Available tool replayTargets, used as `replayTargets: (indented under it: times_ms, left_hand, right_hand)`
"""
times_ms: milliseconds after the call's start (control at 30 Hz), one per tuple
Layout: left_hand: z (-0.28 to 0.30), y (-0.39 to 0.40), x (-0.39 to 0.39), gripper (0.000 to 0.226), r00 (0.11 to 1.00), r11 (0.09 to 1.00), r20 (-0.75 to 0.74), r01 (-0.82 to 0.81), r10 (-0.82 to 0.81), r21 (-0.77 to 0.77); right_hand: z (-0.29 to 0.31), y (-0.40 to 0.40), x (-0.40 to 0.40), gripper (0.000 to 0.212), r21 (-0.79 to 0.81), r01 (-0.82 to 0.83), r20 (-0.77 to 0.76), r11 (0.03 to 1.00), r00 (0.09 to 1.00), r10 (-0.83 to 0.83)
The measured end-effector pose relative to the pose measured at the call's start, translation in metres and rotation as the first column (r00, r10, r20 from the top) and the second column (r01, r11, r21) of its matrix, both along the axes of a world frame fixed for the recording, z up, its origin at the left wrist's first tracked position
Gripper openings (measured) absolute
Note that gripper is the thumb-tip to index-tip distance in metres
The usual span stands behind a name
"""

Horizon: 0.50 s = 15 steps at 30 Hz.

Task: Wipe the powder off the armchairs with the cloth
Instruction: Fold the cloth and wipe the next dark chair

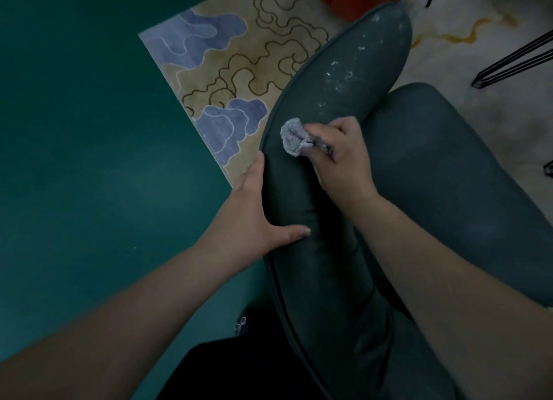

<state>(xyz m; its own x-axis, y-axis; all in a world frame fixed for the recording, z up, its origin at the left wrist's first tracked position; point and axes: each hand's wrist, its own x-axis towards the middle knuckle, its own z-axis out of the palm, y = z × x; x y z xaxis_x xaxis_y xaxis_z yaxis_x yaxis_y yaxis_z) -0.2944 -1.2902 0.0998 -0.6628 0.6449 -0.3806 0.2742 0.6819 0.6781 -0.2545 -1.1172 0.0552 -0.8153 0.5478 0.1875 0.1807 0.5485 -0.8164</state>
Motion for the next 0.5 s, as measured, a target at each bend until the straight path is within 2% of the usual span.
replayTargets:
  times_ms: [67, 200, 267, 333, 433, 500]
  left_hand:
    - [0.0, 0.001, -0.001, 0.132, 1.0, 1.0, -0.001, 0.013, -0.013, 0.001]
    - [-0.001, 0.005, -0.011, 0.134, 1.0, 1.0, 0.014, 0.02, -0.02, -0.001]
    - [-0.005, 0.009, -0.017, 0.134, 1.0, 0.999, 0.004, 0.029, -0.029, 0.016]
    - [-0.007, 0.014, -0.024, 0.131, 0.999, 0.999, -0.002, 0.047, -0.047, 0.009]
    - [-0.008, 0.02, -0.037, 0.129, 0.997, 0.997, -0.018, 0.077, -0.077, 0.029]
    - [-0.006, 0.025, -0.049, 0.129, 0.996, 0.996, -0.035, 0.085, -0.084, 0.034]
  right_hand:
    - [0.0, -0.008, 0.009, 0.027, -0.057, 0.032, 0.016, 0.998, 0.999, -0.031]
    - [-0.006, -0.041, 0.056, 0.035, -0.034, 0.023, -0.046, 0.999, 0.999, -0.025]
    - [-0.009, -0.031, 0.044, 0.033, 0.009, 0.037, -0.04, 0.999, 0.999, -0.037]
    - [-0.009, -0.011, 0.012, 0.026, 0.055, 0.145, -0.027, 0.988, 0.989, -0.143]
    - [-0.004, 0.007, -0.021, 0.025, -0.06, 0.296, 0.008, 0.953, 0.955, -0.296]
    - [-0.003, -0.006, -0.009, 0.029, -0.057, 0.282, -0.003, 0.958, 0.959, -0.283]
